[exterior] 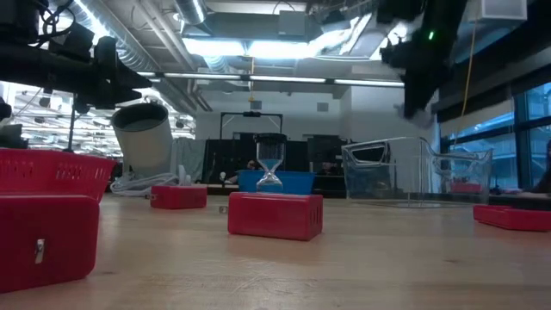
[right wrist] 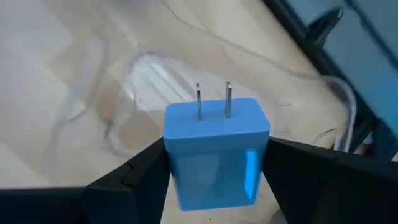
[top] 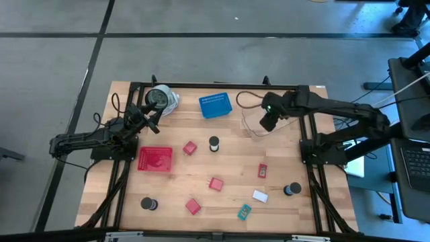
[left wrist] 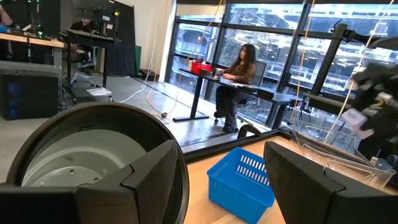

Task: Pick & Place Office items
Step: Put the light blue charger adapter into the transparent bin

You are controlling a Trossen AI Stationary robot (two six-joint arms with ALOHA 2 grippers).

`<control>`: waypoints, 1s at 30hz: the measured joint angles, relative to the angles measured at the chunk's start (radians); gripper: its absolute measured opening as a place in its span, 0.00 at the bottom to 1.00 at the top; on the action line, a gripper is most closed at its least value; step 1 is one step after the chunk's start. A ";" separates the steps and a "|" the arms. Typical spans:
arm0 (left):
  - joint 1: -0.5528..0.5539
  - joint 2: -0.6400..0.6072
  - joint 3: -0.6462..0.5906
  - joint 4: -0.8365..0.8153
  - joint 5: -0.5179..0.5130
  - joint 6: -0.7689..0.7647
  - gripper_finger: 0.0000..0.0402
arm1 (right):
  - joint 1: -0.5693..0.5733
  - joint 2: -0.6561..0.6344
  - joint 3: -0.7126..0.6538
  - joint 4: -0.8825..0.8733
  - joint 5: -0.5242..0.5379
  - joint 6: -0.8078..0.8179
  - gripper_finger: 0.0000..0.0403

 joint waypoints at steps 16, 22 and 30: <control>0.000 0.000 0.000 0.000 0.000 0.000 0.60 | -0.123 0.100 -0.253 0.330 -0.142 -0.003 0.55; 0.000 0.000 0.000 0.000 -0.002 0.000 0.60 | -0.123 0.104 -0.304 0.386 -0.139 0.017 0.55; 0.000 0.000 0.000 0.000 -0.002 0.000 0.60 | -0.123 0.104 -0.379 0.492 -0.147 0.049 0.55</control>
